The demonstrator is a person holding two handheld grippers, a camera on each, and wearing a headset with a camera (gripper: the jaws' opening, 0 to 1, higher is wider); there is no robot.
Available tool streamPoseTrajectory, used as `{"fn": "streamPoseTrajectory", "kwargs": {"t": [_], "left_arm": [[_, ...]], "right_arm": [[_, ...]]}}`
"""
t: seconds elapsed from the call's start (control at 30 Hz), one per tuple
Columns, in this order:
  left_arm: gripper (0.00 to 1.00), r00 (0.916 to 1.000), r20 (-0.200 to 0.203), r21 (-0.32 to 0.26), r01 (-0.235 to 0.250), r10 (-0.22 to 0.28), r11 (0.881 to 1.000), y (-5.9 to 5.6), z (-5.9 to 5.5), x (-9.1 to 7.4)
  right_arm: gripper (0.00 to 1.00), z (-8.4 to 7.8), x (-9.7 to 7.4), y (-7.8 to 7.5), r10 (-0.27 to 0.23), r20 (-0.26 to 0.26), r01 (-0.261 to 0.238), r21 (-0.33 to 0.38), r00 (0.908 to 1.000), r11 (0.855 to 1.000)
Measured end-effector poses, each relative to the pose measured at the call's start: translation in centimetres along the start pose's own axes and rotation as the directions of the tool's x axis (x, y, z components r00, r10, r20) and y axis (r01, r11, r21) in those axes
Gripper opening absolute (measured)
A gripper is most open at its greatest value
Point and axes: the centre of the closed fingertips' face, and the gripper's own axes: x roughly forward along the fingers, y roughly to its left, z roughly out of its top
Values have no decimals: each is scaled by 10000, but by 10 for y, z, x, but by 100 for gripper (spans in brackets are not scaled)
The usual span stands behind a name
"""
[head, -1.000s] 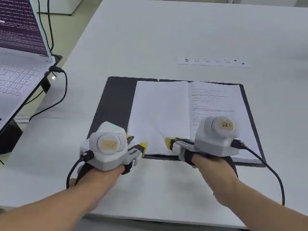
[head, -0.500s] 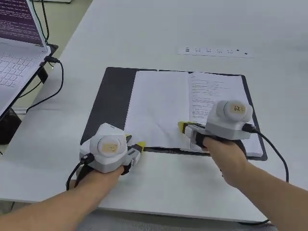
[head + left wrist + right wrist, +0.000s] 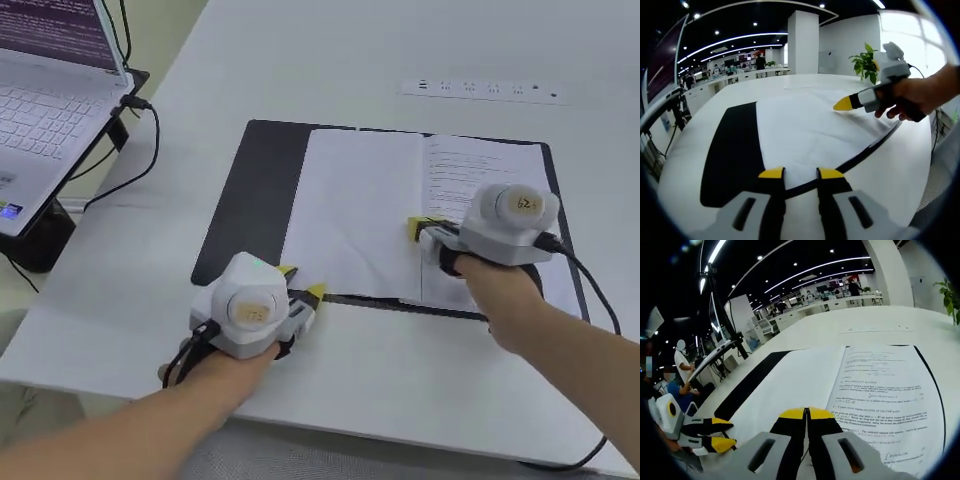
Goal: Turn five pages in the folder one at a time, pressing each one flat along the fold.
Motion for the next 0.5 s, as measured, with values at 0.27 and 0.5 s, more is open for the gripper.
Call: {"fn": "streamPoseTrajectory", "kwargs": {"t": [0.27,0.5], "left_arm": [[24,9998,182,-122,-38,40,9999,1,-2,2],[24,9998,206,-152,-38,41,9999,2,-3,4]], "right_arm": [[0,6,6,-5,-198,199,205,-338,9996,9992],[0,15,14,-9,-323,428,341,-419,9986,9985]]}}
